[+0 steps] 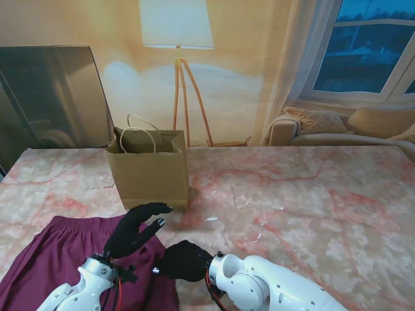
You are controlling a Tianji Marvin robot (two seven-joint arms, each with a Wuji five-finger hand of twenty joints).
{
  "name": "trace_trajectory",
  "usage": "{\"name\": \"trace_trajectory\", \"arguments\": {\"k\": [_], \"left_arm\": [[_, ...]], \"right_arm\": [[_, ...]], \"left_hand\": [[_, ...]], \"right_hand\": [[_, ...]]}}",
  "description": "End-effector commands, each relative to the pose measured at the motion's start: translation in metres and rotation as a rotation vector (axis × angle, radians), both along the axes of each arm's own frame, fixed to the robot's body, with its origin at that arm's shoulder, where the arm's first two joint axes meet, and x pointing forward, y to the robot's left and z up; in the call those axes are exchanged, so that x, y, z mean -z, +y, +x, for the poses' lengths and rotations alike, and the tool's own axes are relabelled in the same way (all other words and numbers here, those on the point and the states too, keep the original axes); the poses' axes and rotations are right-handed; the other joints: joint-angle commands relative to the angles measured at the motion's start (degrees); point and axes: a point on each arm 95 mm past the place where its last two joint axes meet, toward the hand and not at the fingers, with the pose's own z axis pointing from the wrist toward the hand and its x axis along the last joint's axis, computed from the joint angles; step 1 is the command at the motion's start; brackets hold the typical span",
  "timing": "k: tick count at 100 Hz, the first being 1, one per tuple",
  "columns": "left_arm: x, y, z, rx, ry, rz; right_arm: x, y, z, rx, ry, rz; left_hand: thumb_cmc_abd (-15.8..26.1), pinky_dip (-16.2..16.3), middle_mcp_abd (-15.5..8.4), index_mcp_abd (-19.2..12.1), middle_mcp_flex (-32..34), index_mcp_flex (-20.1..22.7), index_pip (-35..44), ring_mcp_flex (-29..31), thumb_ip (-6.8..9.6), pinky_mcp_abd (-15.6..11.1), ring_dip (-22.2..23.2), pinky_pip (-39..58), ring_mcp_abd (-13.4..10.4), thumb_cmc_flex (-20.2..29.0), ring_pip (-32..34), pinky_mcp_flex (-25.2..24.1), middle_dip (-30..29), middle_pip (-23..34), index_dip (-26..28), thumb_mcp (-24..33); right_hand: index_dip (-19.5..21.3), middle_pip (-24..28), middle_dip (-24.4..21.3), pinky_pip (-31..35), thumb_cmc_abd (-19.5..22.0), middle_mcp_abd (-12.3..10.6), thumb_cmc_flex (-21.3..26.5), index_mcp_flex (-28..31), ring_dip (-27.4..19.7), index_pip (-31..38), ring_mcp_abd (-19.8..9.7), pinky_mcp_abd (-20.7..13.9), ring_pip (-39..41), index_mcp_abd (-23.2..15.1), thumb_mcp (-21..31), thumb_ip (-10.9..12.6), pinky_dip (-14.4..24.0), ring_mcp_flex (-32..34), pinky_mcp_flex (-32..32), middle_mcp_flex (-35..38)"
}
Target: Fold the socks and the shorts into the kraft paper bag
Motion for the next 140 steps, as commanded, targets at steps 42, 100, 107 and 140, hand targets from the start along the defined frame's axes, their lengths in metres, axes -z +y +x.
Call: {"name": "trace_trajectory", "arguments": {"k": [42,100,107,140], "left_arm": [[-0.003,-0.003,0.001,0.013,-0.005,0.007],[-0.005,-0.004,0.003,0.023,-0.011,0.019],[-0.005,-0.004,0.004,0.025,-0.009,0.021],[-0.007,-0.011,0.006,0.047,-0.010,0.030]], "right_arm": [[0.025,-0.078,0.005,0.160,0.073,-0.168],[0.018,-0.153,0.011,0.354,0.113,-0.273],[0.017,-0.165,0.012,0.382,0.114,-0.292],[0.010,-0.215,0.014,0.513,0.121,-0.392]], "left_hand": [[1.25,-0.22,1.47,-0.18,-1.93,-1.06,-1.17,-1.57,1.71,-1.85,-0.24,0.05,-0.94,-0.20,-0.70,-0.59,-0.32,-1.16,0.00,-0.53],[1.29,-0.19,1.42,-0.10,-1.92,-1.15,-1.15,-1.56,1.64,-1.90,-0.23,0.12,-0.92,-0.29,-0.66,-0.53,-0.28,-1.14,0.02,-0.56],[1.30,-0.17,1.44,-0.12,-1.89,-1.12,-1.14,-1.52,1.62,-1.91,-0.23,0.18,-0.90,-0.25,-0.65,-0.46,-0.27,-1.12,0.02,-0.58],[1.36,0.13,1.64,0.09,-1.72,-1.04,-1.06,-1.32,1.50,-1.73,-0.17,0.81,-0.65,-0.15,-0.51,0.04,-0.20,-1.05,0.05,-0.80]], "right_hand": [[-0.08,7.27,2.82,2.85,1.98,12.16,-3.15,2.22,2.66,-0.62,5.06,0.38,4.48,3.58,-1.66,3.06,2.44,2.81,0.07,9.89],[0.22,7.06,2.76,3.69,1.85,12.17,-3.35,1.94,2.51,-0.86,5.29,0.39,4.29,3.68,-1.89,2.64,1.64,2.70,0.05,9.55],[0.23,7.01,2.73,3.80,1.77,12.28,-3.30,1.90,2.51,-0.96,5.38,0.41,4.29,3.77,-1.87,2.60,1.58,2.69,0.08,9.49],[0.29,6.95,2.71,4.43,1.39,12.50,-3.60,1.84,2.53,-1.34,5.70,0.48,4.30,4.10,-2.22,2.17,1.51,2.62,0.21,9.40]]}}
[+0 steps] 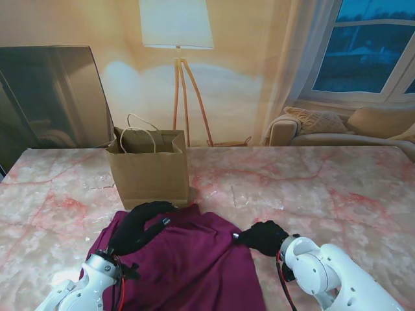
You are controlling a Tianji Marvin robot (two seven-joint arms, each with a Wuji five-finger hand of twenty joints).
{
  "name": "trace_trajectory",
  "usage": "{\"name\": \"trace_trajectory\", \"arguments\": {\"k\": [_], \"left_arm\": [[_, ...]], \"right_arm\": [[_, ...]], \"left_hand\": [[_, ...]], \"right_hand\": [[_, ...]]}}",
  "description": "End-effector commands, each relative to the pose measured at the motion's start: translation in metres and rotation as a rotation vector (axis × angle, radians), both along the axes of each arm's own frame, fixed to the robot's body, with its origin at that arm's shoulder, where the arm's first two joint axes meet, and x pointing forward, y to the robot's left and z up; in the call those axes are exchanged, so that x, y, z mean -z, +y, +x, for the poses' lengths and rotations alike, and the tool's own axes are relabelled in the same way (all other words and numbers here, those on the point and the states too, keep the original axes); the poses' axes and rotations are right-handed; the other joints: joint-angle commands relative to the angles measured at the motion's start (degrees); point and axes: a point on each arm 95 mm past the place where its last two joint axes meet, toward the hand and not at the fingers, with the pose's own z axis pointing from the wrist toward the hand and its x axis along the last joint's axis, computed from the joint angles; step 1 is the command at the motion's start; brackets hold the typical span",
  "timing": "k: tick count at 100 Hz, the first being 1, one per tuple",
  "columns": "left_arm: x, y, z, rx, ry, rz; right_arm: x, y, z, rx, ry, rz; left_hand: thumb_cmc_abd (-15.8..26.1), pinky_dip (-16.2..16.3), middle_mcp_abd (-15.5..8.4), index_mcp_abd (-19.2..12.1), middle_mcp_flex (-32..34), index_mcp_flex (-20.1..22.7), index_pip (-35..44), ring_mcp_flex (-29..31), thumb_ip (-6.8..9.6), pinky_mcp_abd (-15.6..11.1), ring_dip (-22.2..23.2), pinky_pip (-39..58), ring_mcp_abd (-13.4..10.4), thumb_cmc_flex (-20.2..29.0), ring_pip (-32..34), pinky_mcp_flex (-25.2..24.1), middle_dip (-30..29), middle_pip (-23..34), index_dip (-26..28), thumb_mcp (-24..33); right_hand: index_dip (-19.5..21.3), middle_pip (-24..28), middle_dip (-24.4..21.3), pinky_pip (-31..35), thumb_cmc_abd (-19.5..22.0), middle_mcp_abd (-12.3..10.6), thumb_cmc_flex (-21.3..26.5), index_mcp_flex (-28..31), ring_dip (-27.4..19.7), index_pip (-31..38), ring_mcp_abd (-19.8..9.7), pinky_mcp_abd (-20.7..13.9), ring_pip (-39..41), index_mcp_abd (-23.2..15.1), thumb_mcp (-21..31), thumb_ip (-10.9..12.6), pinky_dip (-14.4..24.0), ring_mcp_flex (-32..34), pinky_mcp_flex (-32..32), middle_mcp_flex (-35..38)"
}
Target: Fold the socks and the shorts into the kraft paper bag
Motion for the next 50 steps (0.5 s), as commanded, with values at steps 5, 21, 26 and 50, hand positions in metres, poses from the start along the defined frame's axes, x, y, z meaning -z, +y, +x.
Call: {"name": "trace_trajectory", "arguments": {"k": [5,21,26,50], "left_arm": [[-0.002,-0.004,0.001,0.015,0.000,0.008],[-0.004,-0.008,0.003,0.028,0.001,0.013],[-0.004,-0.010,0.004,0.034,0.003,0.015],[0.001,-0.017,0.008,0.076,0.027,0.036]], "right_arm": [[0.040,-0.044,-0.018,0.080,0.122,-0.121],[0.036,-0.068,-0.015,0.156,0.108,-0.155],[0.034,-0.075,-0.014,0.179,0.104,-0.165],[0.028,-0.110,-0.011,0.281,0.097,-0.222]], "left_hand": [[1.41,0.17,1.72,0.18,-1.69,-1.02,-1.04,-1.40,1.47,-1.79,-0.17,0.63,-0.58,-0.12,-0.52,0.05,-0.18,-1.04,0.05,-0.85],[1.54,0.42,1.99,0.36,-1.34,-0.80,-0.92,-1.09,1.36,-1.47,-0.03,1.17,-0.26,-0.05,-0.27,0.46,-0.05,-0.90,0.10,-1.12],[1.54,0.53,2.15,0.56,-1.16,-0.66,-0.84,-0.88,1.34,-1.40,0.04,1.39,-0.01,0.03,-0.13,0.56,0.01,-0.84,0.13,-1.18],[1.87,1.00,2.52,0.99,0.05,0.36,-0.17,0.02,1.16,-1.00,0.44,2.41,0.69,0.14,0.46,1.07,0.38,-0.49,0.43,-1.91]], "right_hand": [[1.09,6.88,2.70,2.18,1.37,23.32,-2.96,2.82,1.20,2.19,4.88,0.34,2.15,15.10,-1.68,2.09,1.35,2.34,0.09,8.67],[1.22,6.63,2.60,2.53,0.89,23.09,-3.00,2.66,1.15,2.14,4.86,0.43,2.10,15.14,-1.66,1.90,1.25,2.29,0.26,8.16],[1.27,6.54,2.55,2.65,0.62,23.21,-2.86,2.71,1.12,2.17,4.91,0.45,2.07,15.18,-1.51,1.88,1.18,2.32,0.28,8.20],[1.50,6.40,2.50,3.38,0.06,23.08,-3.12,2.40,1.00,2.13,5.08,0.68,2.07,14.97,-1.42,1.53,0.77,2.47,0.51,8.01]]}}
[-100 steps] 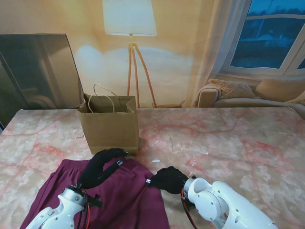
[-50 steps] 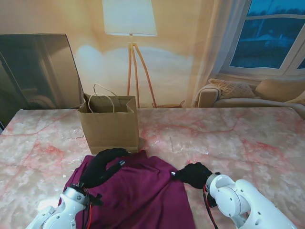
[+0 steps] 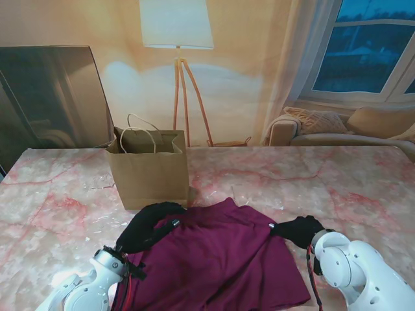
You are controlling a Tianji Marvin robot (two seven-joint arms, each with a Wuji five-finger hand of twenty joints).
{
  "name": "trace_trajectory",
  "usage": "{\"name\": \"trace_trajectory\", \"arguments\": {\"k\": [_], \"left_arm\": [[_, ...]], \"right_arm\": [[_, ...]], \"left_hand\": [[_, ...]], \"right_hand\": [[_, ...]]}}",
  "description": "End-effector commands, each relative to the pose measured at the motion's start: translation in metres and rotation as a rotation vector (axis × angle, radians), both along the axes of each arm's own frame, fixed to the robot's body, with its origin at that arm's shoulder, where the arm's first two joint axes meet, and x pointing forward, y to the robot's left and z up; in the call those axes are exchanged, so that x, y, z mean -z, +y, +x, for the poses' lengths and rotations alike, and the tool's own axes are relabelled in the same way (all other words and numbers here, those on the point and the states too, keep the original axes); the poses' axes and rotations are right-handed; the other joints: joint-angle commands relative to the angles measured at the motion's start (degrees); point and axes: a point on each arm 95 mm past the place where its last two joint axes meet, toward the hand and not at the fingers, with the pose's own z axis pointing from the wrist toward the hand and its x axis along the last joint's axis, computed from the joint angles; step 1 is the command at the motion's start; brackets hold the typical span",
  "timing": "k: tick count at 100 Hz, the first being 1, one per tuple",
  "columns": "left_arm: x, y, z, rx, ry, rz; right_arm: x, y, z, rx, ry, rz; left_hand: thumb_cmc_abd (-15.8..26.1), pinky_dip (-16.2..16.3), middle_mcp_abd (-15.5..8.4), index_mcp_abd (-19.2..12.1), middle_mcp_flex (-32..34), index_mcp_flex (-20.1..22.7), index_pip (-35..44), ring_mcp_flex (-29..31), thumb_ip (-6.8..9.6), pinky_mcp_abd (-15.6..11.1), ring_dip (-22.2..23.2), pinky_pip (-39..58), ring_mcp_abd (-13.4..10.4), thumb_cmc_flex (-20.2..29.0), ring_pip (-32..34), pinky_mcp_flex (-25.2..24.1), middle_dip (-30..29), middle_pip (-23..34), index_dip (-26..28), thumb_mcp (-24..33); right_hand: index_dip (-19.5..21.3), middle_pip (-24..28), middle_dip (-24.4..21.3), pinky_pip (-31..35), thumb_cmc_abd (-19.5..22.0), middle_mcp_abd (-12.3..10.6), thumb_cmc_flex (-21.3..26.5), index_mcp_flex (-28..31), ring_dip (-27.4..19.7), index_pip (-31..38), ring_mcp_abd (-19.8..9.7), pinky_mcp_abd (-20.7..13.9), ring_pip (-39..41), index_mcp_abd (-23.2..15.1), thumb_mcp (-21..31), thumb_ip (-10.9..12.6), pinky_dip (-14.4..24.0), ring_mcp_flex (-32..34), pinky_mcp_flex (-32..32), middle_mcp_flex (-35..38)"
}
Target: Fold the socks and the shorts into the kraft paper bag
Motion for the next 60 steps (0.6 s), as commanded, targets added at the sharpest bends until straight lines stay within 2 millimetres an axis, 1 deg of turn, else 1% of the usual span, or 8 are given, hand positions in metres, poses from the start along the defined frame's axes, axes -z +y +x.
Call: {"name": "trace_trajectory", "arguments": {"k": [1,14,24,32,48,53,58,60], "left_arm": [[0.003,-0.002,0.001,0.013,0.011,0.009],[0.007,-0.006,0.004,0.036,0.030,0.019],[0.011,-0.009,0.006,0.053,0.043,0.025],[0.013,-0.011,0.008,0.069,0.050,0.036],[0.017,-0.015,0.012,0.096,0.066,0.053],[0.019,-0.017,0.013,0.102,0.071,0.056],[0.020,-0.018,0.014,0.108,0.077,0.058],[0.021,-0.019,0.014,0.111,0.079,0.058]], "right_arm": [[0.037,-0.032,-0.020,0.068,0.118,-0.068],[0.034,-0.045,-0.017,0.110,0.108,-0.086],[0.031,-0.052,-0.013,0.141,0.092,-0.097],[0.028,-0.056,-0.009,0.167,0.068,-0.111],[0.019,-0.061,0.004,0.212,0.014,-0.142],[0.016,-0.060,0.009,0.226,-0.005,-0.148],[0.013,-0.059,0.013,0.232,-0.028,-0.147],[0.013,-0.058,0.014,0.232,-0.040,-0.145]], "left_hand": [[1.64,0.97,1.14,-0.02,0.02,0.35,-0.13,0.08,1.16,-0.97,0.46,0.78,0.66,0.09,0.50,0.15,0.40,-0.48,0.45,-1.27],[1.81,1.21,1.32,0.01,0.92,1.32,0.61,0.75,1.09,-0.84,0.73,1.30,0.87,0.29,0.90,0.40,0.67,-0.20,0.82,-1.67],[2.02,1.39,1.24,-0.10,1.44,1.72,1.00,1.11,0.99,-0.75,0.91,1.68,0.87,0.40,1.13,0.54,0.84,-0.08,1.01,-2.02],[2.26,1.53,1.07,-0.30,1.75,1.97,1.26,1.40,0.88,-1.16,1.03,2.01,0.85,0.53,1.29,0.71,0.96,-0.03,1.13,-2.45],[2.61,1.62,0.97,-0.27,1.98,2.20,1.58,1.43,0.76,-1.21,1.13,2.20,0.81,0.88,1.38,0.56,1.09,-0.01,1.24,-3.10],[2.72,1.62,1.04,-0.30,2.14,2.39,1.69,1.52,0.73,-1.19,1.16,2.23,0.79,0.98,1.44,0.54,1.13,0.04,1.27,-3.27],[2.80,1.64,0.97,-0.35,2.29,2.65,1.83,1.56,0.69,-1.13,1.18,2.29,0.81,1.08,1.46,0.58,1.16,0.07,1.30,-3.45],[2.86,1.65,0.93,-0.26,2.35,2.68,1.84,1.57,0.67,-1.10,1.18,2.31,0.82,1.11,1.47,0.58,1.16,0.08,1.30,-3.52]], "right_hand": [[2.15,6.40,2.49,2.05,0.61,28.97,-2.49,3.00,0.94,4.20,0.95,0.37,1.36,23.07,-1.32,1.52,0.76,0.37,-0.02,6.20],[2.25,6.06,2.38,2.67,0.29,28.88,-2.57,2.26,0.77,4.07,1.07,0.41,1.10,22.80,-1.19,1.39,0.55,0.11,0.23,5.32],[2.39,5.80,2.29,3.27,-0.02,28.73,-2.67,1.68,0.48,4.04,1.07,0.32,0.68,22.73,-1.04,1.31,0.38,-0.15,0.36,4.53],[2.41,5.30,2.09,3.83,-0.40,28.72,-2.80,0.81,0.16,3.78,1.21,0.30,0.20,22.99,-0.89,1.26,0.25,-0.63,0.40,3.52],[2.38,3.19,1.24,4.83,-1.30,28.47,-3.51,-3.03,-1.52,2.57,1.70,0.49,-2.05,23.03,-0.01,1.17,-0.76,-2.56,0.31,-1.80],[2.43,2.35,0.83,3.57,-1.52,27.94,-4.06,-4.84,-2.82,2.10,1.80,0.58,-3.54,23.12,0.45,1.11,-2.40,-2.94,0.18,-4.57],[2.77,1.41,0.26,-0.29,-1.92,26.82,-4.73,-7.01,-6.01,1.79,1.50,1.02,-7.55,22.48,1.21,0.96,-5.96,-2.69,-0.17,-8.44],[2.92,1.07,0.06,-2.88,-2.13,26.00,-4.90,-8.07,-7.70,1.64,1.10,1.25,-9.79,22.14,1.47,0.90,-8.09,-2.60,-0.33,-10.32]]}}
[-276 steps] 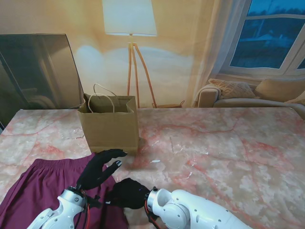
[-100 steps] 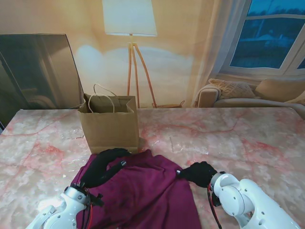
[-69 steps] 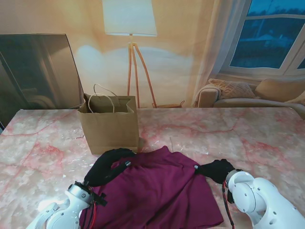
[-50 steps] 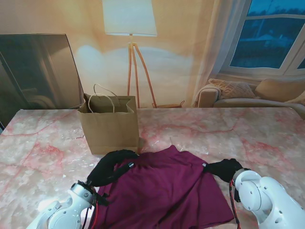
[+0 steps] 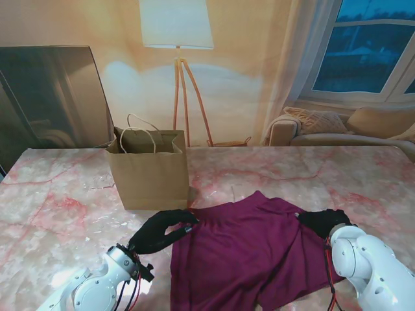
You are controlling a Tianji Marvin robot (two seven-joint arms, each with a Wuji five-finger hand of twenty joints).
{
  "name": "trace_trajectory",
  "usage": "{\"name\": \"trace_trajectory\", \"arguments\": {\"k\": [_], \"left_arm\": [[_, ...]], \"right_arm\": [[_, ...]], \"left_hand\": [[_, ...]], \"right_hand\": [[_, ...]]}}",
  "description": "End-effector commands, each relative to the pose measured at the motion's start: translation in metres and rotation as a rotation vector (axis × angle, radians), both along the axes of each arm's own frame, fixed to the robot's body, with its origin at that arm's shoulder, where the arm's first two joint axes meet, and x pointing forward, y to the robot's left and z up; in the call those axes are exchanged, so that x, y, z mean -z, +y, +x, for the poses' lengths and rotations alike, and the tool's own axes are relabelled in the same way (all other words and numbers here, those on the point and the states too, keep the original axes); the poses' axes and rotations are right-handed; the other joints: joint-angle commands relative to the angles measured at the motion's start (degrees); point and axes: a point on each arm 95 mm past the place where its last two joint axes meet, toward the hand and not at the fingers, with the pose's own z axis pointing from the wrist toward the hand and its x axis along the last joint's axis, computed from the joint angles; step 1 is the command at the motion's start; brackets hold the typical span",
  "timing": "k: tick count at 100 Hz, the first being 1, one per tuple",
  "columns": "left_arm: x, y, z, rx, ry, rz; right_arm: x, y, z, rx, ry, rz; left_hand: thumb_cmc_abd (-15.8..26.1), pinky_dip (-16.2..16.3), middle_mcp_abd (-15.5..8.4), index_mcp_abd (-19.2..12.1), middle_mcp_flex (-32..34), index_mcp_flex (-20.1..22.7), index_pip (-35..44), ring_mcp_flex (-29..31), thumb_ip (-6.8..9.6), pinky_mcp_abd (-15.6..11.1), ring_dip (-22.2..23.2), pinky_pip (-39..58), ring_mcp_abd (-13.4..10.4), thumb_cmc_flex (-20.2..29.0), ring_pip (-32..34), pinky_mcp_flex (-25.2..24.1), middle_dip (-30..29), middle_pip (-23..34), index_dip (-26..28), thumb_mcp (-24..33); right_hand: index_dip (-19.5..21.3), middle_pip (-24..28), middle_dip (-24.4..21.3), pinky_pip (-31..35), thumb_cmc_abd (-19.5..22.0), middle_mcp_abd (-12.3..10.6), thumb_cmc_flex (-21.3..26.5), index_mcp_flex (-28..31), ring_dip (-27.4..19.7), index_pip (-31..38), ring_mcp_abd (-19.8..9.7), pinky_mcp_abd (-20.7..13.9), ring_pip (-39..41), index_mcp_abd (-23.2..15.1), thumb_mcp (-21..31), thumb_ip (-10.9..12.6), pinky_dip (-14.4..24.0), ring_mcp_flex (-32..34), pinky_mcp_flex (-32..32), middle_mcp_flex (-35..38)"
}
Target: Fold the socks and the shorts into the kraft paper bag
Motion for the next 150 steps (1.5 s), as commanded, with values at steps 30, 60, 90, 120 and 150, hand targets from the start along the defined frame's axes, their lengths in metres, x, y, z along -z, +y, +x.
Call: {"name": "trace_trajectory", "arguments": {"k": [30,60,90,120,150], "left_arm": [[0.013,-0.016,0.012,0.078,0.040,0.048],[0.016,-0.040,0.027,0.139,0.019,0.092],[0.032,-0.060,0.045,0.199,0.046,0.146],[0.053,-0.063,0.066,0.218,0.134,0.278],[0.063,-0.046,0.062,0.194,0.188,0.408]], "right_arm": [[-0.007,0.025,-0.010,-0.079,-0.204,0.063],[-0.022,0.047,-0.050,-0.140,-0.349,0.119],[-0.006,0.041,-0.084,-0.046,-0.323,0.148],[0.018,0.034,-0.089,0.051,-0.204,0.174],[0.022,0.047,-0.052,0.057,-0.174,0.195]], "left_hand": [[2.45,0.96,0.58,-0.39,1.67,1.44,1.51,1.52,0.31,-0.83,0.52,0.57,0.02,1.69,1.36,-0.52,0.49,0.19,0.43,-2.49],[2.64,0.34,0.51,-0.46,1.18,1.61,1.80,0.54,0.07,-1.28,0.26,-0.75,-0.89,2.26,0.97,-1.98,0.32,0.18,0.23,-2.50],[8.08,-2.26,-2.21,-1.13,1.48,2.03,2.85,-2.54,-3.22,-2.71,-0.91,-6.24,-3.19,6.12,-0.04,-6.26,-0.31,0.85,-0.67,-10.73],[14.41,-4.60,-2.05,0.05,-1.29,-0.01,1.31,-6.57,-3.86,-4.17,-1.64,-11.75,-4.31,8.05,-1.24,-8.39,-0.67,0.52,-1.78,-20.68],[17.11,0.59,4.44,4.64,1.24,1.86,0.74,-3.20,-3.43,0.83,-0.22,-3.33,2.30,8.36,0.95,-5.18,-2.15,0.40,-2.54,-25.08]], "right_hand": [[2.23,2.84,0.58,-18.31,-5.99,9.77,0.16,-3.30,-13.59,3.30,1.38,2.72,-13.66,5.91,4.77,0.53,-23.33,4.08,2.88,-5.50],[0.77,3.95,1.45,-11.72,-15.37,12.16,6.84,5.12,-15.25,6.84,6.31,6.11,-13.35,5.92,11.70,0.27,-34.98,15.42,12.47,4.91],[1.47,5.75,2.29,2.62,-18.56,15.81,2.98,12.74,-15.88,8.66,12.10,12.20,-11.80,7.02,25.84,-0.63,-47.03,28.11,22.44,13.86],[0.87,4.35,1.62,5.61,-16.01,17.92,1.52,12.07,-16.39,7.10,13.44,13.67,-11.67,8.62,21.44,-0.56,-48.82,28.59,21.93,14.65],[0.86,3.81,1.46,5.71,-15.21,17.80,1.03,11.19,-16.75,6.77,12.86,13.28,-12.10,8.71,19.34,-0.46,-49.53,27.04,20.56,13.53]]}}
